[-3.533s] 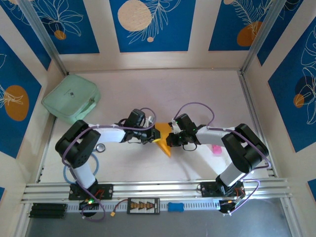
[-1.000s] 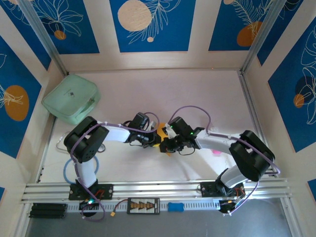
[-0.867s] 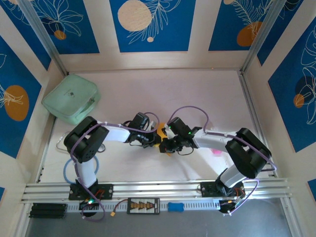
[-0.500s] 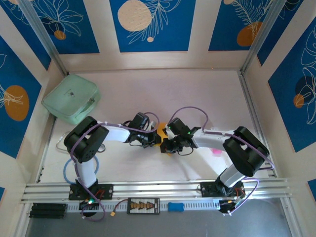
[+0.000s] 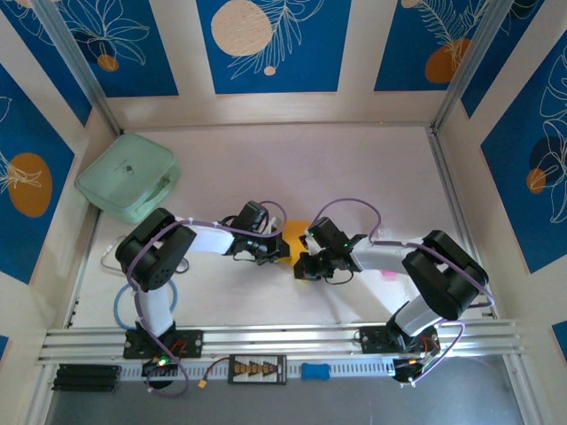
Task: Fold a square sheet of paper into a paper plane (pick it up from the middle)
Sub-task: Third fold the triangle at the center of the table.
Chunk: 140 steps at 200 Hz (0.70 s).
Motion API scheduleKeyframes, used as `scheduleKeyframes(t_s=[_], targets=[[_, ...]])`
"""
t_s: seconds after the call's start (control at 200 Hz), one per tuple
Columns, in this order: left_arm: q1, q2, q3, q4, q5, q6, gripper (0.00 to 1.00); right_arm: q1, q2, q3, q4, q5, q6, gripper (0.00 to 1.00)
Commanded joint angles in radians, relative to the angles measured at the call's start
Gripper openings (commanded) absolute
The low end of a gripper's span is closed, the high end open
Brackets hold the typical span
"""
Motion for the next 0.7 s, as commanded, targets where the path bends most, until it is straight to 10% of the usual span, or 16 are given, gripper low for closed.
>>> scheduleKeyframes(t_s=[0.0, 0.695], targets=[[-0.007, 0.042, 0.005, -0.055, -0.025, 0.029, 0.00, -0.009, -0.026, -0.037, -0.007, -0.019, 0.028, 0.03], [-0.006, 0.047, 0.000, -0.049, -0.030, 0.024, 0.00, -0.031, -0.153, -0.219, 0.076, -0.107, 0.159, 0.04]])
